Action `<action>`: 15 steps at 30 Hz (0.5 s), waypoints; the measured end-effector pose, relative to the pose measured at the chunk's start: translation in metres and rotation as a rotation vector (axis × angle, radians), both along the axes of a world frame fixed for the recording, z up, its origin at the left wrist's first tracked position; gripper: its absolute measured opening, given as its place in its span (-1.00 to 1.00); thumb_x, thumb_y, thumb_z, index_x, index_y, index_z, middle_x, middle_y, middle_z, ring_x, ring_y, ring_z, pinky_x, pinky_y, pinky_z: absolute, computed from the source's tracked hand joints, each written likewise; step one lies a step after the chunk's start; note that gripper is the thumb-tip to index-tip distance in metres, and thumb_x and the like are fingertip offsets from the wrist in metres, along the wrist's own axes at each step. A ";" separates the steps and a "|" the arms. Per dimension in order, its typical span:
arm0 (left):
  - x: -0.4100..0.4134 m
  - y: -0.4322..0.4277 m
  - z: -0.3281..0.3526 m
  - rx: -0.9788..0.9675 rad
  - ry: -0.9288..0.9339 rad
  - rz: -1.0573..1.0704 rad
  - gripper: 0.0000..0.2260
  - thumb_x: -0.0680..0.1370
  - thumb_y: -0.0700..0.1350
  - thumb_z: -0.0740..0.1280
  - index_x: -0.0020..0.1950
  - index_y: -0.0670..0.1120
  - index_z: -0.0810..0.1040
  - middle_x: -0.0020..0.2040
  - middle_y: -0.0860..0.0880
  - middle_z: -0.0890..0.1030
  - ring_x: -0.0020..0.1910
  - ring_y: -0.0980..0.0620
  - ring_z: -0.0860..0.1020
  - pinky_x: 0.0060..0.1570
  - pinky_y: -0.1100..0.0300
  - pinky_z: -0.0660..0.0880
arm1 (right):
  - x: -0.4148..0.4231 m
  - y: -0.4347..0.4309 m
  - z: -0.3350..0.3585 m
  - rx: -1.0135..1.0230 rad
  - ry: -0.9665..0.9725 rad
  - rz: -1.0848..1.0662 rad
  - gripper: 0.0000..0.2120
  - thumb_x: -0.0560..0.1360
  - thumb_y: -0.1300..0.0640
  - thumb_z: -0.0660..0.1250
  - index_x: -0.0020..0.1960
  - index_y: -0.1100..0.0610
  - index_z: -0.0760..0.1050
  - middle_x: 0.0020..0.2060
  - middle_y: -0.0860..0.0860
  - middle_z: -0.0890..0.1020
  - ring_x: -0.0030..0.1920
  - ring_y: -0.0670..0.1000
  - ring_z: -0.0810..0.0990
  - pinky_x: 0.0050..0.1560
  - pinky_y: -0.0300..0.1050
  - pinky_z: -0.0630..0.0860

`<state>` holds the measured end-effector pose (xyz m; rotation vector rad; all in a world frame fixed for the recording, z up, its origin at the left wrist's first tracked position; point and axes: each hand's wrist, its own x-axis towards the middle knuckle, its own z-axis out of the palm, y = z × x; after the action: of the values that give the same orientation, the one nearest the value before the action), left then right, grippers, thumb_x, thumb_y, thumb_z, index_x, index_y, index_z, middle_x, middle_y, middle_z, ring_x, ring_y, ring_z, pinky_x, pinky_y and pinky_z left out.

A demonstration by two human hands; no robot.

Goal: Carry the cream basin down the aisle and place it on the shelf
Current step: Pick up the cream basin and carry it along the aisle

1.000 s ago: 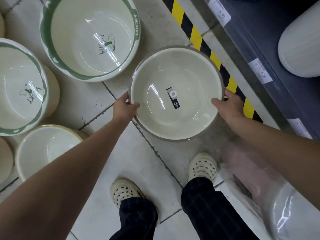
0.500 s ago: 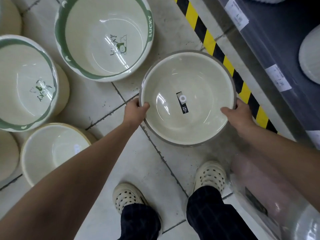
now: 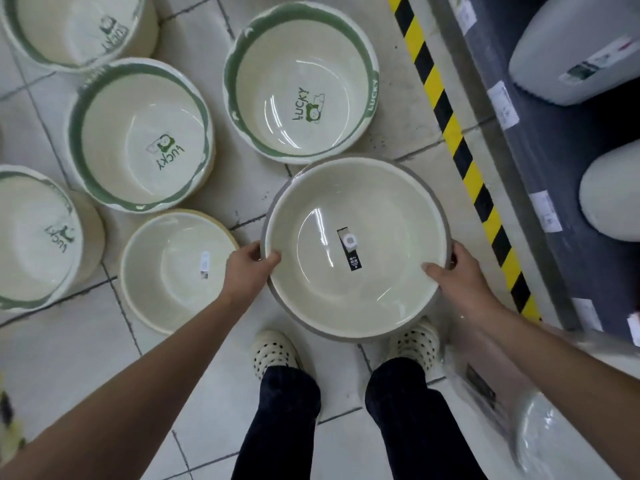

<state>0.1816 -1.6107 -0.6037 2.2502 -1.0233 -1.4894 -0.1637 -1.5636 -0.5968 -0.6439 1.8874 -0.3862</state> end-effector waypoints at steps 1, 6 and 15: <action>0.014 0.004 0.012 0.006 0.000 0.027 -0.91 0.52 -0.12 0.45 -0.17 0.03 0.65 -0.18 -0.09 0.73 -0.27 -0.02 0.64 -0.21 0.09 0.58 | 0.012 -0.004 0.009 0.003 -0.016 0.027 -0.49 0.57 0.29 0.41 0.49 0.14 0.40 0.11 0.06 0.58 0.09 0.08 0.57 0.05 -0.07 0.50; 0.083 0.026 0.065 -0.008 -0.033 0.161 -0.90 0.54 -0.17 0.42 -0.15 0.00 0.66 -0.25 -0.01 0.68 -0.33 0.02 0.60 -0.34 0.24 0.50 | 0.079 -0.029 0.046 0.015 -0.054 0.192 -0.49 0.55 0.26 0.44 0.46 0.11 0.41 0.18 0.08 0.61 0.12 0.08 0.59 0.04 -0.09 0.51; 0.197 0.091 0.097 -0.052 -0.097 0.448 -0.92 0.56 -0.12 0.38 -0.11 0.03 0.63 -0.09 -0.12 0.72 -0.09 -0.11 0.67 -0.03 -0.03 0.63 | 0.217 -0.069 0.073 0.003 -0.067 0.525 -0.45 0.56 0.18 0.44 0.51 0.08 0.36 0.21 0.04 0.61 0.12 0.06 0.58 0.07 -0.09 0.50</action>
<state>0.3790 -1.5194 -0.5072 2.3314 -0.5200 -1.1601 0.0529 -1.6330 -0.5237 -1.0731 1.5803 -0.0630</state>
